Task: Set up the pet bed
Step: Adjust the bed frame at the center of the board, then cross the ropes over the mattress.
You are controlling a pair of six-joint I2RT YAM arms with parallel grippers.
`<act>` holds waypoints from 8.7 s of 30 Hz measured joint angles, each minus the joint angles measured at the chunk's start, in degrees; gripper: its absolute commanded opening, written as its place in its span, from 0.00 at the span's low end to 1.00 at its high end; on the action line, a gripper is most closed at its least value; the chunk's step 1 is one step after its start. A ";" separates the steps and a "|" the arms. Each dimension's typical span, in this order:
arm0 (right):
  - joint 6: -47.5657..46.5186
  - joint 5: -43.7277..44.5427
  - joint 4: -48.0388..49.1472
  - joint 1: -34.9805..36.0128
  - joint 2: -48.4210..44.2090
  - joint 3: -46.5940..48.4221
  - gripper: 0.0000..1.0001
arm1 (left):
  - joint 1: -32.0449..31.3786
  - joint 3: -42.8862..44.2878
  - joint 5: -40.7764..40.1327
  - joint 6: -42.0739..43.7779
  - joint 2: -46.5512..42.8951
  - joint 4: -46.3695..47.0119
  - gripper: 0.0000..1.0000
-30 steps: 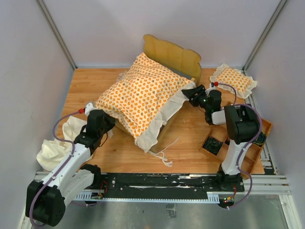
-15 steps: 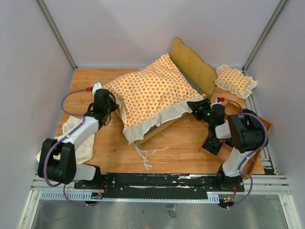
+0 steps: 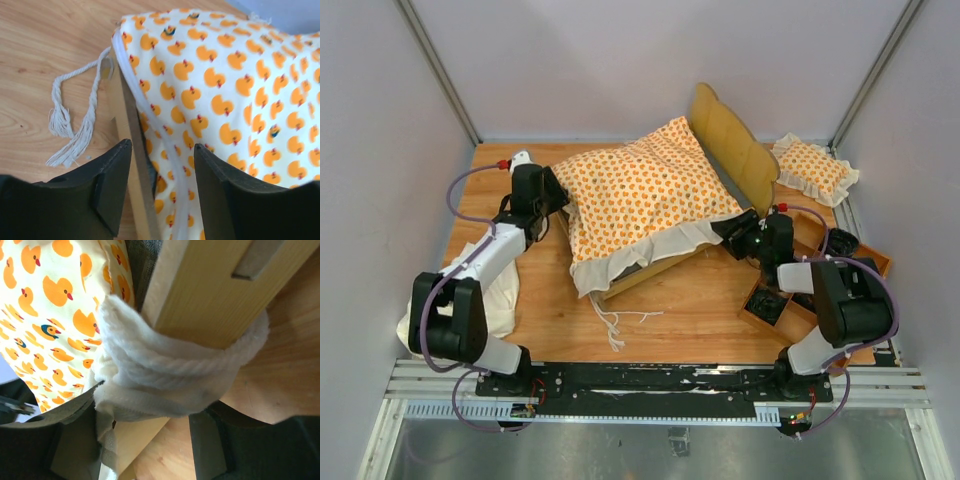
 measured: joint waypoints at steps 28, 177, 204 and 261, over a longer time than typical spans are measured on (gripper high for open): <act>-27.04 13.14 -56.30 1.01 -19.23 15.52 0.50 | 0.17 -23.91 22.36 -4.28 -30.75 -4.00 0.62; -60.26 20.68 -22.84 34.91 1.16 33.59 0.00 | -8.13 -33.66 29.16 -1.49 -33.73 0.48 0.30; -59.98 20.70 -23.28 34.82 1.49 33.92 0.00 | -8.81 -39.54 26.75 -9.68 -35.71 0.17 0.30; -58.27 21.03 -23.78 33.70 1.70 34.42 0.00 | -9.92 -22.08 35.65 -13.46 -51.95 -4.22 0.00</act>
